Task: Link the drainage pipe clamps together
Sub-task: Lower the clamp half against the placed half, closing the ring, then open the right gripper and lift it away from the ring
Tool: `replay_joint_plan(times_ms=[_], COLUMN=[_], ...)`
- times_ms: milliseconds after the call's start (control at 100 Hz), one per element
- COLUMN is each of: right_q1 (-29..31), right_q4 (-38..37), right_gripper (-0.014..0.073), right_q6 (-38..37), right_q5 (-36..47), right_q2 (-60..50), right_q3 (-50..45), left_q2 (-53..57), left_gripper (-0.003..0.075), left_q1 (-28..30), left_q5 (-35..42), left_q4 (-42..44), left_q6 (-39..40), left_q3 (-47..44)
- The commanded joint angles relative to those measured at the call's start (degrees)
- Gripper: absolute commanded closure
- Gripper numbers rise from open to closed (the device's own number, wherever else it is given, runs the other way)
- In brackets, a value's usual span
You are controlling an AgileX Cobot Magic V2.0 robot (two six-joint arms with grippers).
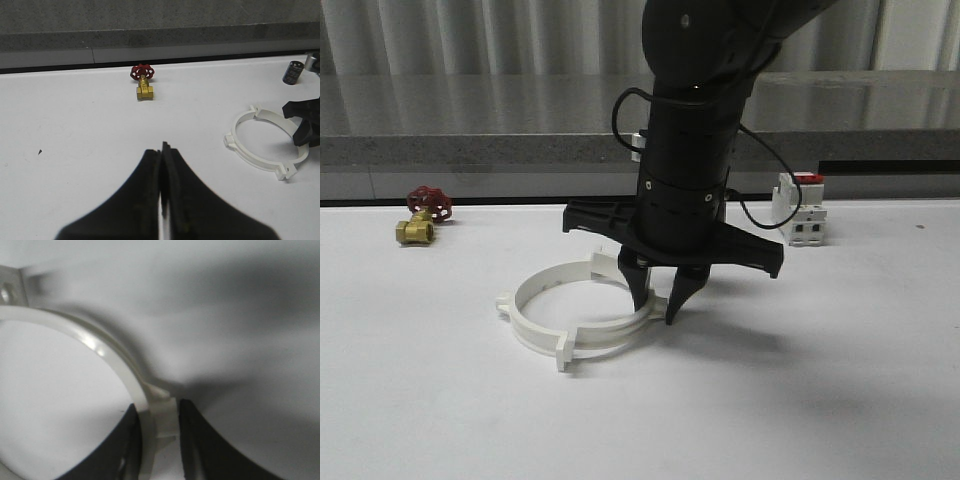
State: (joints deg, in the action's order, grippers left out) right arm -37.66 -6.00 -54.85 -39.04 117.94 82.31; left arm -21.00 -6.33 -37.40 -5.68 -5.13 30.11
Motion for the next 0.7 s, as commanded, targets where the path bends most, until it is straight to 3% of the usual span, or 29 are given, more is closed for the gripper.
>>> replay_joint_plan(times_ms=[0, 350, 590, 690], right_q1=[-0.07, -0.07, -0.07, -0.07], right_q4=[-0.09, -0.10, -0.10, -0.10], right_gripper=[0.0515, 0.0508, 0.0270, 0.0209], right_q6=[0.80, 0.80, 1.15, 1.63], right_q5=[1.28, 1.23, 1.43, 1.43], right_q2=[-3.22, -3.22, -3.22, -3.22], right_q3=[1.61, 1.61, 1.61, 1.61], left_q2=[-0.39, -0.39, -0.39, -0.39], left_gripper=[0.0741, 0.0741, 0.0741, 0.0741], left_q1=[0.11, 0.11, 0.11, 0.11], left_q5=[4.17, 4.17, 4.17, 4.17], left_q4=[-0.49, -0.49, -0.49, -0.49], left_q6=[-0.02, -0.02, -0.02, -0.02], left_q3=[1.54, 1.54, 1.54, 1.54])
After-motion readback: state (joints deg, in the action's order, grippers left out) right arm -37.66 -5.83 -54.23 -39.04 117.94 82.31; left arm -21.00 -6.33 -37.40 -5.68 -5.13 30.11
